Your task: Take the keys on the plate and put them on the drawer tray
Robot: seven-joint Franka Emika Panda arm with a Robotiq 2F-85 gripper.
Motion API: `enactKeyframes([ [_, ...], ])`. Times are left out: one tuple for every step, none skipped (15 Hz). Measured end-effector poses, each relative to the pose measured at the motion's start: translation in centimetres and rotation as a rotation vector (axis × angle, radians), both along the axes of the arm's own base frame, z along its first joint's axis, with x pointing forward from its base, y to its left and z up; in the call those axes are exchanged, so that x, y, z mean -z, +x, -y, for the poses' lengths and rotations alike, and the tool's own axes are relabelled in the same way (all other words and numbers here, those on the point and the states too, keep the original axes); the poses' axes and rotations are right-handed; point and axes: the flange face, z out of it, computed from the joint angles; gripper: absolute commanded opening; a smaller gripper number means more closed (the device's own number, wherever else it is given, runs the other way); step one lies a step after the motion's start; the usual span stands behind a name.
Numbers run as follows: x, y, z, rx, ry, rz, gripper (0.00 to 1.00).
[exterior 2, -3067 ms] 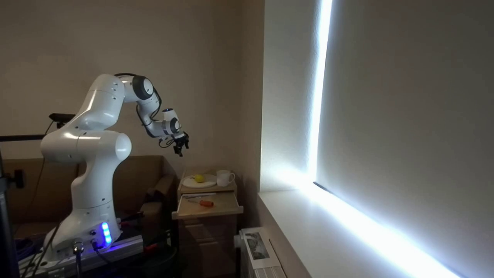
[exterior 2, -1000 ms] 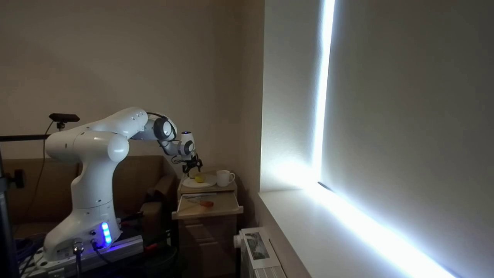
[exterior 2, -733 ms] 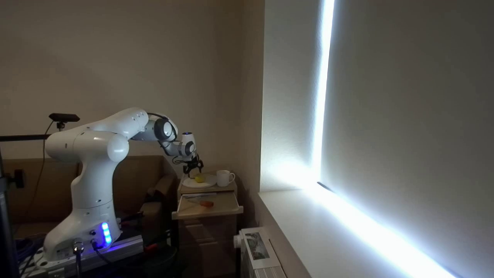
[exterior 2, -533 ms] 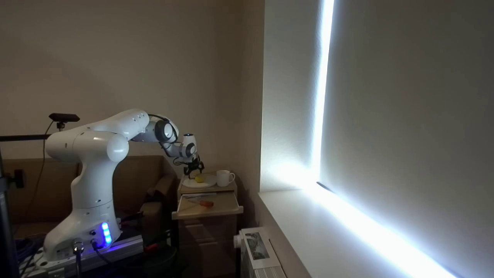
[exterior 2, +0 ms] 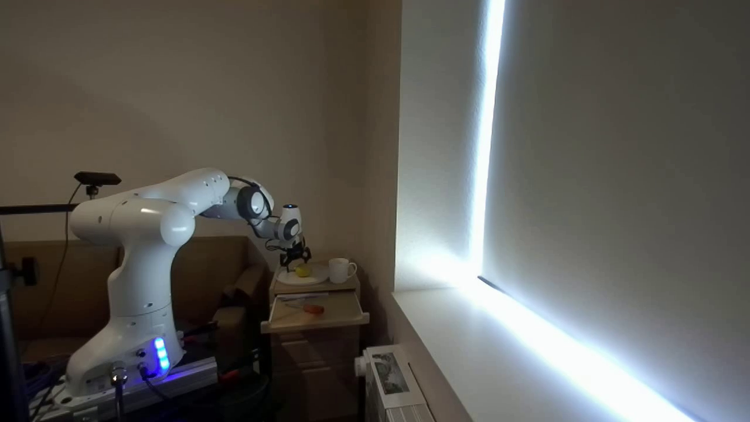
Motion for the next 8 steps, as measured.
enactKeyframes([
  [0.0, 0.1, 0.2, 0.012, 0.016, -0.022, 0.69],
  [0.0, 0.3, 0.4, 0.025, 0.032, -0.049, 0.61],
  [-0.1, 0.5, 0.7, 0.039, 0.048, -0.08, 0.55],
  [-0.3, 0.7, 1.0, 0.05, 0.063, -0.102, 0.47],
  [-0.5, 0.9, 1.3, 0.061, 0.077, -0.119, 0.4],
  [-0.6, 1.1, 1.5, 0.071, 0.09, -0.132, 0.34],
  [-0.8, 1.4, 1.8, 0.079, 0.102, -0.139, 0.27],
  [-0.9, 1.7, 2.1, 0.087, 0.112, -0.145, 0.19],
])
